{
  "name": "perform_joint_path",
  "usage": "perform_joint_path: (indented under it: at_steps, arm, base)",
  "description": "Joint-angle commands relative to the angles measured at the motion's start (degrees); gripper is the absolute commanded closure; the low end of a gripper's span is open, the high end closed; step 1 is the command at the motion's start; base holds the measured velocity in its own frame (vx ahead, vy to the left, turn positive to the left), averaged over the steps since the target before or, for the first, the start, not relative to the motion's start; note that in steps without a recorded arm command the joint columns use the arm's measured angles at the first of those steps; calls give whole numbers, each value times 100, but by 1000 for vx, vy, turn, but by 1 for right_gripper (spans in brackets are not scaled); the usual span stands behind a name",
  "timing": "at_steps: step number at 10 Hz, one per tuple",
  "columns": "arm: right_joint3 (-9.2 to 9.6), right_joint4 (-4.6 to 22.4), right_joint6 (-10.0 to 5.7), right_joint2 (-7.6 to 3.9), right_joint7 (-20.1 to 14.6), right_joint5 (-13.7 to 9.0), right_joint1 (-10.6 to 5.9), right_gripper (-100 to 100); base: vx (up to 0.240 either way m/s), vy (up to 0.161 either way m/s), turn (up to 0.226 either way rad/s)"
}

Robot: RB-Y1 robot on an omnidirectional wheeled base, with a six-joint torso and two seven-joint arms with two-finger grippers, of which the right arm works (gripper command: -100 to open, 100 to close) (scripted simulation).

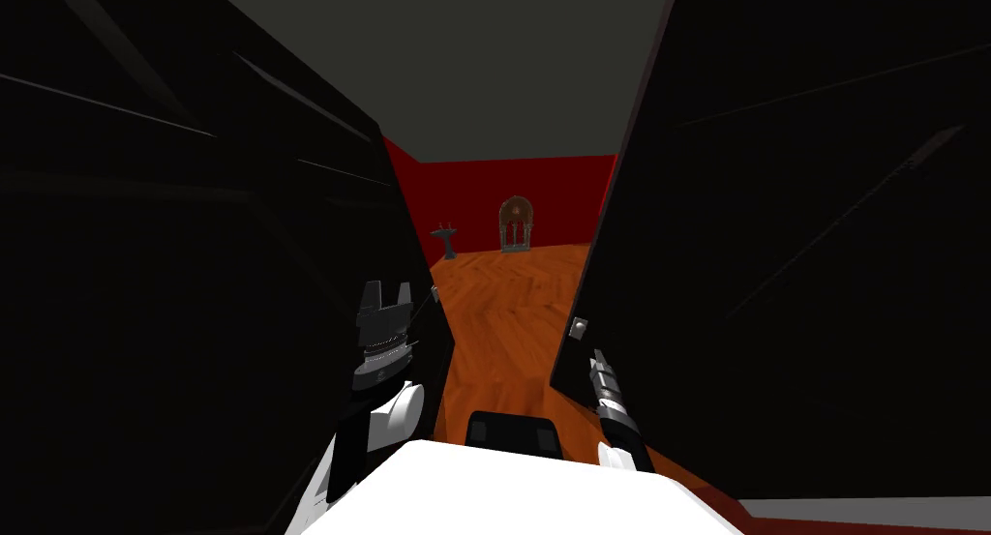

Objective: Push the door open

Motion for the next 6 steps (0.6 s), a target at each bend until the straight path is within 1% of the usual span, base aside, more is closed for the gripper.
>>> perform_joint_path:
  at_steps: [1, 2, 3, 6]
  arm:
    - [-7, -53, 25, 90, -10, -38, 35, -100]
    - [-5, -57, 31, 56, -4, -24, 29, -100]
    - [-23, -16, -15, 1, 4, -33, 22, -100]
    - [-47, 43, -83, -25, 14, -41, 5, -100]
  base:
    - [-175, 172, -59]
    - [-70, 79, -21]
    - [84, -20, 23]
    - [202, -75, 28]
